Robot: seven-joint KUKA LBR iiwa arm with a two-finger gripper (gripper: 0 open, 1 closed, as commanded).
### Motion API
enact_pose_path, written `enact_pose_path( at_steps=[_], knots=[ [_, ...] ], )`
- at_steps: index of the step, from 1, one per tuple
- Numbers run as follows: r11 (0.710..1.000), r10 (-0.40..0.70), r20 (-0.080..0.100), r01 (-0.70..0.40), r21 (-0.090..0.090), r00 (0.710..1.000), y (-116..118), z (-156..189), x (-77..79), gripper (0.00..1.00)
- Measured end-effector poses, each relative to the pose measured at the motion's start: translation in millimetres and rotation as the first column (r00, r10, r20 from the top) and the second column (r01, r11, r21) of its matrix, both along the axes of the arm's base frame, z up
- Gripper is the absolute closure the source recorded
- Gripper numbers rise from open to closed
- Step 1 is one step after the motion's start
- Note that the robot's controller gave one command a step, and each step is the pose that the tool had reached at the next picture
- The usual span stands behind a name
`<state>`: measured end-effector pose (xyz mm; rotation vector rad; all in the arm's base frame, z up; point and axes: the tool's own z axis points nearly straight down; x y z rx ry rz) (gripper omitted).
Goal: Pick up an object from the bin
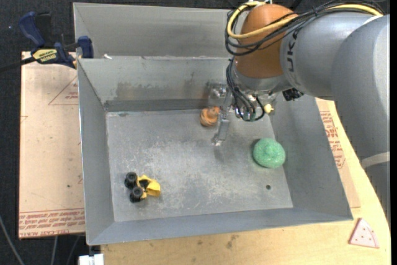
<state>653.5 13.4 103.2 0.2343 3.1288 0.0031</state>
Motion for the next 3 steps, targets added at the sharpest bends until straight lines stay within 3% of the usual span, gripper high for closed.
enact_pose_path(
  at_steps=[1, 2, 3],
  knots=[
    [1.0, -0.005, 0.0, 0.005, -0.001, 1.0, 7.6, -12.6, -5.9, 1.0],
    [1.0, -0.005, 0.0, 0.005, -0.001, 1.0, 7.7, -12.6, -5.9, 0.0],
    [1.0, -0.005, 0.002, 0.005, -0.002, 1.0, 7.3, -12.4, -5.5, 1.0]
  ],
)
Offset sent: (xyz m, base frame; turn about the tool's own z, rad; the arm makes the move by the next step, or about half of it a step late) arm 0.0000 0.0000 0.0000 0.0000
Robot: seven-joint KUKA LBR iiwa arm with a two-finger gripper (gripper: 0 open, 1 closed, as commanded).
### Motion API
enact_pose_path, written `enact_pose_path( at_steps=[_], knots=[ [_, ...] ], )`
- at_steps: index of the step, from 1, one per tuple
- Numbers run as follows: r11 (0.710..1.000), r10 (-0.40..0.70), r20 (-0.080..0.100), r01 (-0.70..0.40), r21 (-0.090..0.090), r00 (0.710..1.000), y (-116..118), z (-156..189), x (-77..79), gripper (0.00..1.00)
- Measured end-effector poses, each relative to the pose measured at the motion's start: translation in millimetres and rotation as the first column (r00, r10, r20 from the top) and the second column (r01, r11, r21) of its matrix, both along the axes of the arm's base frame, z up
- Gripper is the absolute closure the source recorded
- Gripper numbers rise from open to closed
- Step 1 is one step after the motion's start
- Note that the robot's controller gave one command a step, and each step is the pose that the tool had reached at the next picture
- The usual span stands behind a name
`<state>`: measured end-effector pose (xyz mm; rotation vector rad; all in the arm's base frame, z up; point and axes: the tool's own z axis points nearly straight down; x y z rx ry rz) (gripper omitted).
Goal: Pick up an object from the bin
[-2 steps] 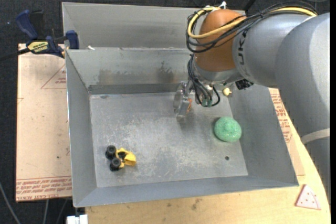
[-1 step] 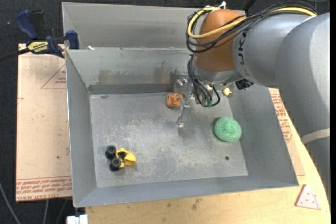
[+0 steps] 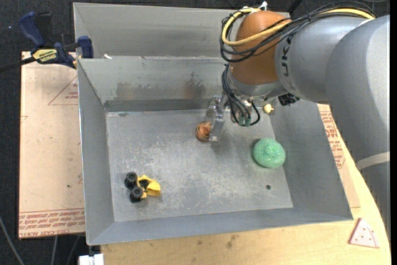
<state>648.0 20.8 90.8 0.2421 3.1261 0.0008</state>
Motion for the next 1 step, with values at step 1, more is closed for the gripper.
enact_pose_path(
  at_steps=[1],
  knots=[
    [1.0, 0.0, 0.0, 0.0, 0.0, 1.0, 0.0, 0.0, 0.0, 1.0]
  ],
)
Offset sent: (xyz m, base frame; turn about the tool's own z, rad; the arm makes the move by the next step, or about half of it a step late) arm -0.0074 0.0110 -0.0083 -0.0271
